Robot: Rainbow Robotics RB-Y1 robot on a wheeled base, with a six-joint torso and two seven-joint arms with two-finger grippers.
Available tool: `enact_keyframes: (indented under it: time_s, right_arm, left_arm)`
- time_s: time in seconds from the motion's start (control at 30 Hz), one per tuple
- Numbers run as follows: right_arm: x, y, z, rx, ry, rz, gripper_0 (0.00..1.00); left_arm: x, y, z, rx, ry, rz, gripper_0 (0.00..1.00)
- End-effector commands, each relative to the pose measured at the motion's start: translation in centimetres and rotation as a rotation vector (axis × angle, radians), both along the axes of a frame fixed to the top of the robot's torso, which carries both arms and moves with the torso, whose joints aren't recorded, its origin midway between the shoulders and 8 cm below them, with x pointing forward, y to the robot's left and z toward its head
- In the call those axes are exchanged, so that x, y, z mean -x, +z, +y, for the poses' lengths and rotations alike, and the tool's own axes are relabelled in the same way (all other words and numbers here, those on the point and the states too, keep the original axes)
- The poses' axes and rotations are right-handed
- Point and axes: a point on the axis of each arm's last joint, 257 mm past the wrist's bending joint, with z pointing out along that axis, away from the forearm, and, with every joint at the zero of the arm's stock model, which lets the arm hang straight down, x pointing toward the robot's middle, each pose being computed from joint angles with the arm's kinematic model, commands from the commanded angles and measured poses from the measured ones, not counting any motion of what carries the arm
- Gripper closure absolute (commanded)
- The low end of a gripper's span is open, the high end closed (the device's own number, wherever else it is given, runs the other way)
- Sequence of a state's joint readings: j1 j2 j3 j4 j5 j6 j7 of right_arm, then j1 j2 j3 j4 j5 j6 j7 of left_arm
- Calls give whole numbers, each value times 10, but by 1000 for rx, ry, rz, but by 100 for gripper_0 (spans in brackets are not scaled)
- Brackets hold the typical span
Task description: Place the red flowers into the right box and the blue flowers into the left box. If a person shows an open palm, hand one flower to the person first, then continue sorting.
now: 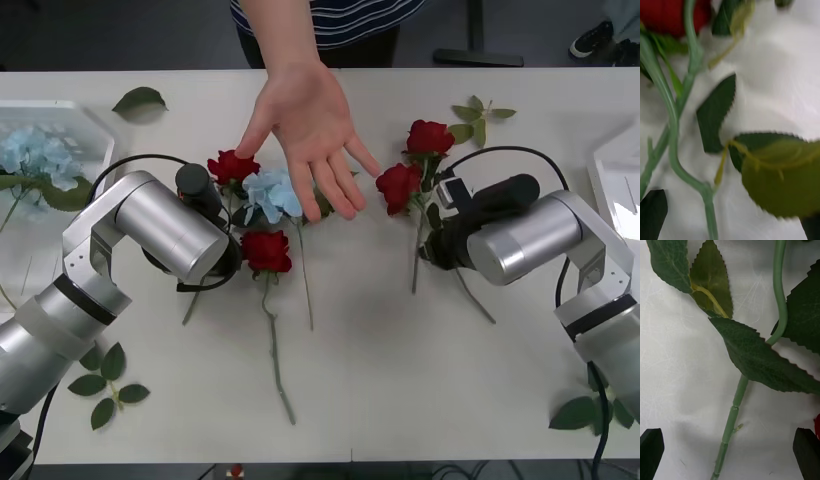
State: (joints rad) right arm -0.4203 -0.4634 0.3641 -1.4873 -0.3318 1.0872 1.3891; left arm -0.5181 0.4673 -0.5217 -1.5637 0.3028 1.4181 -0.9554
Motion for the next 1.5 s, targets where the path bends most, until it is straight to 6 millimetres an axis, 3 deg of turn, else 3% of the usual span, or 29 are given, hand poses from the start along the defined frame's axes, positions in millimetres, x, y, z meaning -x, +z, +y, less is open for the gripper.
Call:
enact_keyframes:
  time_s: [0.03,0.07,0.13,0.83,0.93,1.03,1.13,1.27,1.5]
  right_arm:
    - [4,-22,5,35,31,24,38]
    - [5,-24,6,38,33,26,64]
    - [6,-25,5,57,38,24,100]
    - [21,-31,-18,129,11,100,100]
    - [23,-8,-20,120,3,111,100]
    - [32,35,-15,91,7,137,100]
    - [57,99,-3,45,41,173,100]
    - [88,157,7,-23,104,183,100]
    - [109,252,31,-144,276,-11,100]
  left_arm:
    - [-14,23,-11,-2,-42,-44,0]
    - [-14,23,-11,-2,-42,-44,0]
    - [-14,23,-11,-2,-42,-44,0]
    - [-14,23,-11,-2,-42,-44,0]
    - [-14,23,-11,-2,-42,-44,0]
    - [-14,23,-11,-2,-42,-44,0]
    - [-14,23,-11,-2,-42,-44,0]
    - [-14,23,-11,-2,-42,-44,0]
    - [-14,23,-11,-2,-42,-44,0]
